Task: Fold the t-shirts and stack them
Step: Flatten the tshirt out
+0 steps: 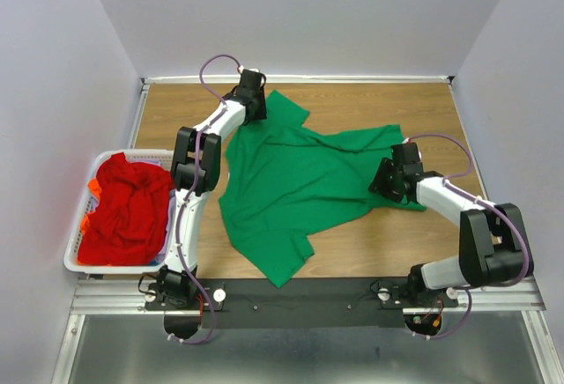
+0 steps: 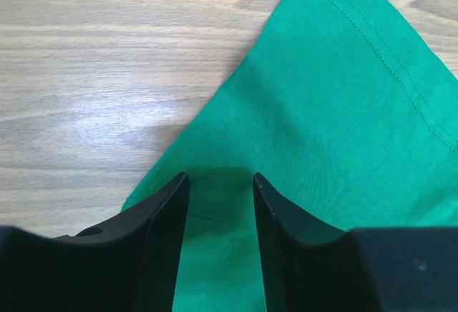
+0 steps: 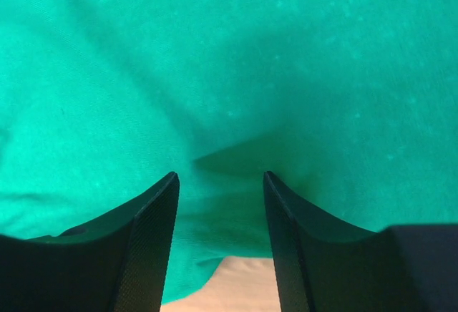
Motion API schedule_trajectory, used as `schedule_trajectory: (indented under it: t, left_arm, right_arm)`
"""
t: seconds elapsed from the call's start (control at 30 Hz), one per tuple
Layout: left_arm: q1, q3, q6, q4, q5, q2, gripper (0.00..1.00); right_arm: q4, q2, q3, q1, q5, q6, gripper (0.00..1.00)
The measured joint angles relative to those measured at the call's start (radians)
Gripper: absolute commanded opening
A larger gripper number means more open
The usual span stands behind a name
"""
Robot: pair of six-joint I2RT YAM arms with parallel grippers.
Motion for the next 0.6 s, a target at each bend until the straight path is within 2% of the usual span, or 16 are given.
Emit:
schedule_trajectory:
  t: [0.47,0.6]
  left_arm:
    - [0.013,0.004,-0.061,-0.006,0.015,0.001,0.5]
    - [0.016,0.004,-0.067,-0.004,0.022,0.0,0.61]
  right_arm:
    - [-0.235,-0.157,-0.046,-0.057,0.035,0.042,0.64]
    - [-0.265,-0.18,-0.043,-0.061,0.028,0.033,0.63]
